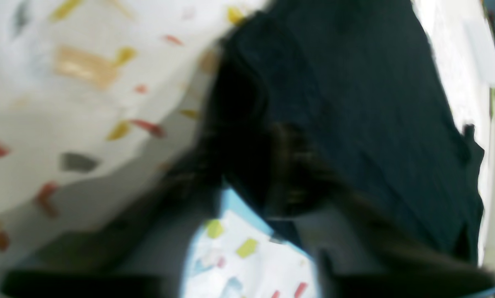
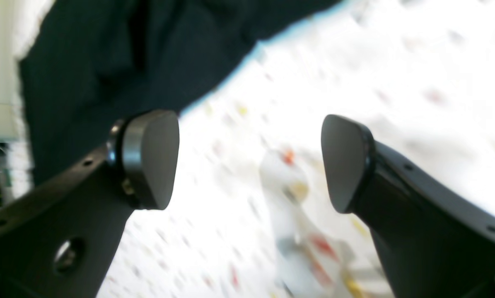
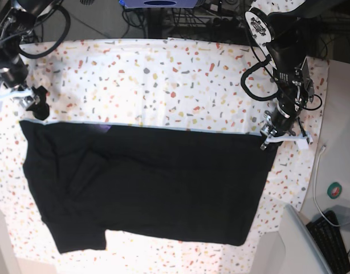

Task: Layout the t-shirt on the table in an organized manner, then fold the t-shirt properly
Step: 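Grasp the shirt's edge corners with both grippers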

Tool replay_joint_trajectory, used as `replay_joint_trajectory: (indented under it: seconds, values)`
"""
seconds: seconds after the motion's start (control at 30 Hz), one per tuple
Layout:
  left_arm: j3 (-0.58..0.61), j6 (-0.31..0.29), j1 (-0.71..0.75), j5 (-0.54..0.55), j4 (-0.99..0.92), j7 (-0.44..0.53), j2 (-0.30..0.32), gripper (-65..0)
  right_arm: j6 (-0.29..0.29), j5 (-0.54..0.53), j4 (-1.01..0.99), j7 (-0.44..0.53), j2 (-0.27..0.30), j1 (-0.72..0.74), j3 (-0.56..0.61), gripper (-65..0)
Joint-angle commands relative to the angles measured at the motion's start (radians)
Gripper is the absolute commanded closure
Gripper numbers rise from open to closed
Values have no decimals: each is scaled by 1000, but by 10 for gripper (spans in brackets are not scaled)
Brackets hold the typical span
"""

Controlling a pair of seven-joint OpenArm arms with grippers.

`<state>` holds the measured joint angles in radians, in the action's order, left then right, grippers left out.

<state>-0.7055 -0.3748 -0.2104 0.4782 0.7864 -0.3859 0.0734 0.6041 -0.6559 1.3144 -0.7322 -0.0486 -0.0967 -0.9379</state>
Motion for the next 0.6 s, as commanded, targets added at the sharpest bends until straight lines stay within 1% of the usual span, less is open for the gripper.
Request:
replay_joint_trajectory:
  seconds: [0.0,0.1,0.23,0.4,0.47,0.5,0.57]
  values:
    - [2,-3,-11,-6,-2,-12,10,0,9,-14,-23,21,31,33,-2,-482]
    - [2,-3,-4,-6,-3,-12,16,0,9,43,-154,50,62,111,-5,-482]
    - [4,-3,-2,-6,-5,-14,38,0,9,130,-290,151,82,179,-5,-482]
    - [4,-3,16,-6,-3,-14,67,0,9,140,-364,216,111,208,-5,-479]
    - [4,-3,22,-6,-3,-14,81,0,9,140,-381,230,122,217,-5,-437]
    - [4,-3,22,-6,-3,-14,85,0,9,140,-390,231,134,222,-5,-393]
    - [4,-3,24,-6,-3,-14,85,0,9,138,-413,231,146,225,-5,-287]
